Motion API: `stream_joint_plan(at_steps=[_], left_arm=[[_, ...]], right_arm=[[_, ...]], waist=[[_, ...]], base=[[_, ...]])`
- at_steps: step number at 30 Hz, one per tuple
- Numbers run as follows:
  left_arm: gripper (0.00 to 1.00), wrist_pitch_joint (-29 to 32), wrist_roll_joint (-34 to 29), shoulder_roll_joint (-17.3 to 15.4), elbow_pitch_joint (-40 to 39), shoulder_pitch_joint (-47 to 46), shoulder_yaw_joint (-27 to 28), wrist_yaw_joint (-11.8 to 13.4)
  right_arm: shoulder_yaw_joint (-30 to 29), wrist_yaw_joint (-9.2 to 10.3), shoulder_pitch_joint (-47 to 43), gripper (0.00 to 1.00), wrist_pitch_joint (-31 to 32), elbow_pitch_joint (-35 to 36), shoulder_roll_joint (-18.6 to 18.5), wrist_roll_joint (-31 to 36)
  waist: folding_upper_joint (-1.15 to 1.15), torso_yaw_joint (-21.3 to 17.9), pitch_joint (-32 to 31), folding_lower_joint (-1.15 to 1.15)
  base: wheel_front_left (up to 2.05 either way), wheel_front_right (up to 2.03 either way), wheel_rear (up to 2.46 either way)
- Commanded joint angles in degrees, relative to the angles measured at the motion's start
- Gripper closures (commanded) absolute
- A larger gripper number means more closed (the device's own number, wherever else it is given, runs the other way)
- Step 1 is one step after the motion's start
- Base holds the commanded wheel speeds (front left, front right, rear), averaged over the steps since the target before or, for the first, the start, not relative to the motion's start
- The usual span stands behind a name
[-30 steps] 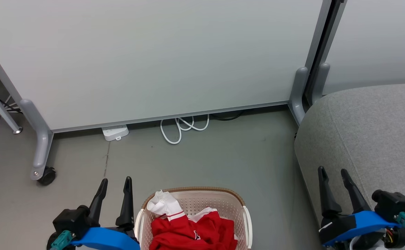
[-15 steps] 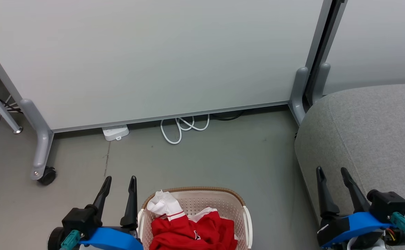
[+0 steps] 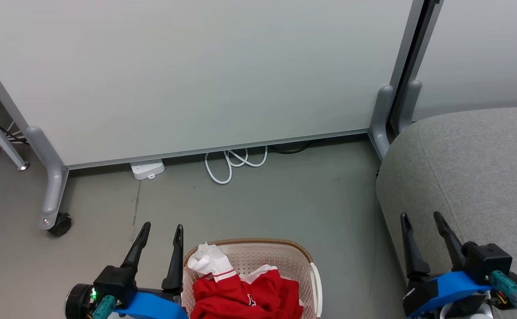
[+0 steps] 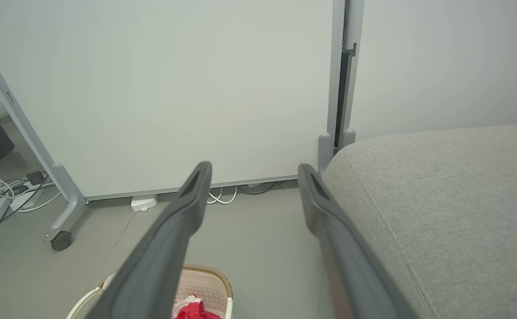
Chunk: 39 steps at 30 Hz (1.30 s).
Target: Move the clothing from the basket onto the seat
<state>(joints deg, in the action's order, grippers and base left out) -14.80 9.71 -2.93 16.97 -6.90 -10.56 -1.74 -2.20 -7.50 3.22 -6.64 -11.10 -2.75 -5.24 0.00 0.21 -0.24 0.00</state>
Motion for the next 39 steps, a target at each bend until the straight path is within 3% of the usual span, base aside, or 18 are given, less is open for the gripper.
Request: stream_joint_plan(at_steps=[1,20,28,39], left_arm=[[0.0,-0.55,-1.25,-0.23,0.13,-0.52,-0.2,0.1],[0.0,-0.43,-1.28,-0.14,0.65,0.08,0.14,0.24],[0.0,-0.43,-1.76,-0.7,4.54,-3.45,-0.44,-0.16],[0.0,0.32,-3.33,-2.35,17.43,-15.83,-2.56,-1.91]], right_arm=[[0.15,0.02,-0.23,0.0,-0.57,0.33,-0.23,1.17],[1.32,0.02,1.32,0.0,-0.08,0.89,-0.22,0.7],[2.61,0.02,5.72,0.0,-0.45,3.03,-0.2,0.56],[7.25,0.02,16.49,0.0,-3.31,3.46,-0.18,-1.78]], waist=[[0.0,-0.02,0.02,0.0],[0.0,-1.86,1.62,0.0],[0.0,-5.35,9.08,0.0],[0.0,-12.87,27.15,0.0]], base=[[0.0,0.0,0.0],[0.0,0.0,0.0],[0.0,0.0,0.0],[0.0,0.0,0.0]])
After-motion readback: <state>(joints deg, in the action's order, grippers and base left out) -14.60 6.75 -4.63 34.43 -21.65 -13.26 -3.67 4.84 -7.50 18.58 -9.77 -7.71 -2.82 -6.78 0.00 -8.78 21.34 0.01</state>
